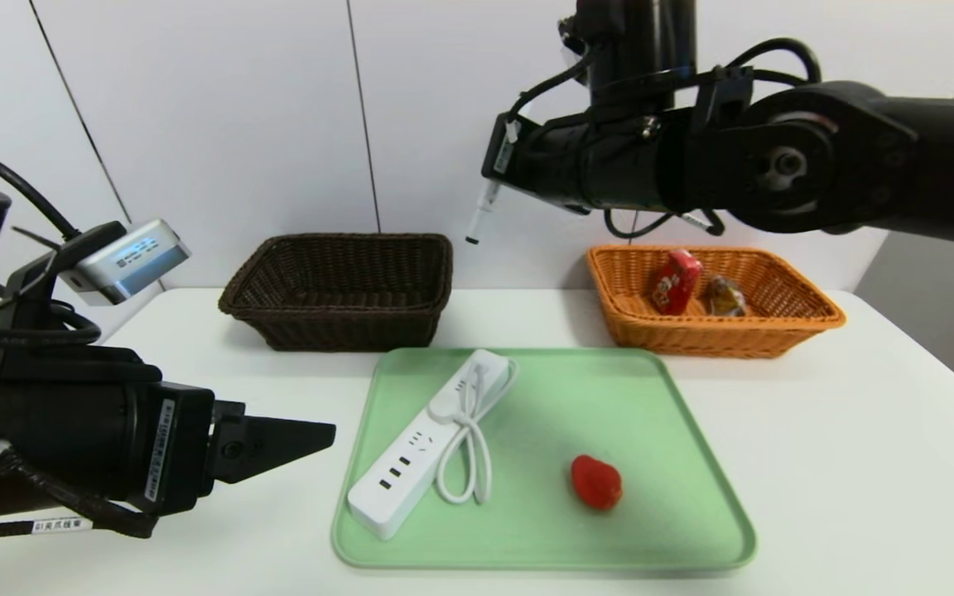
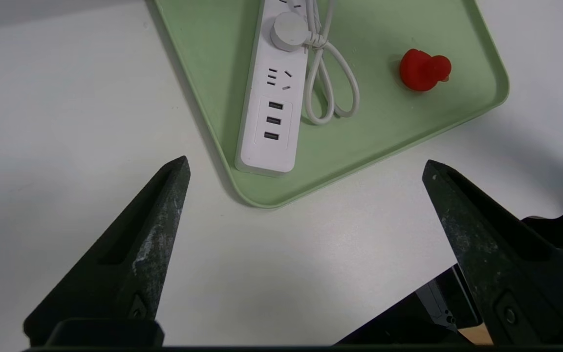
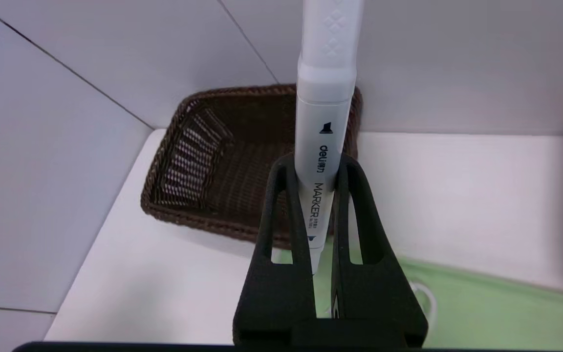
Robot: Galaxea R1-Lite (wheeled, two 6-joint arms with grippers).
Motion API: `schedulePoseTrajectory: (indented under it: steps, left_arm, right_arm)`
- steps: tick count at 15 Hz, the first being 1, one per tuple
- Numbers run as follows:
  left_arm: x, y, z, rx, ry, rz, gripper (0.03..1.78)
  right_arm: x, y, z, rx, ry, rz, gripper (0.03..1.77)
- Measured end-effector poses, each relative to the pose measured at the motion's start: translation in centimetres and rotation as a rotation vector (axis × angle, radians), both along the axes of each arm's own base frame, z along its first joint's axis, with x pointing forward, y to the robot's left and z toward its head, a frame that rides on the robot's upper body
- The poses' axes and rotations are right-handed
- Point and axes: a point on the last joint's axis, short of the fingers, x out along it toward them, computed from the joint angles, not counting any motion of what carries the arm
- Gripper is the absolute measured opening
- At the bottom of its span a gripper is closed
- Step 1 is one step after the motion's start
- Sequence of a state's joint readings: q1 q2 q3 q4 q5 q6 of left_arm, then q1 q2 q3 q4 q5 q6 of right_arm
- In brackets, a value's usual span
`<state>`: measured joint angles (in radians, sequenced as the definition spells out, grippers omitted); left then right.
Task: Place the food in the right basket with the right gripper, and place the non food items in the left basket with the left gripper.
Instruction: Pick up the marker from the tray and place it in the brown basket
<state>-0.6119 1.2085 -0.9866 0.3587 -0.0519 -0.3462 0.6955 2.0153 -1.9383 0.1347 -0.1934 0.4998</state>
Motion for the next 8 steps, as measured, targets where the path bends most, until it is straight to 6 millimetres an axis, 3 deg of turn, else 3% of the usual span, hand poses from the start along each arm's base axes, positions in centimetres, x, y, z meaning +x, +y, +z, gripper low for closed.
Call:
schedulePoseTrajectory:
  steps: [4,8]
  left_arm:
    - [-0.1,0.1,-0.1,0.001,0.002,-0.001,1.69]
    - [-0.3,0.2,-0.1,0.001,-0.003,-0.003,1.69]
  right_arm:
    - [0.1,4.5,-1.5,0.074,-0.109,0.078,0.15]
    - [1.1,6.5,-4.7,0.016,-0.088,0.101,0.15]
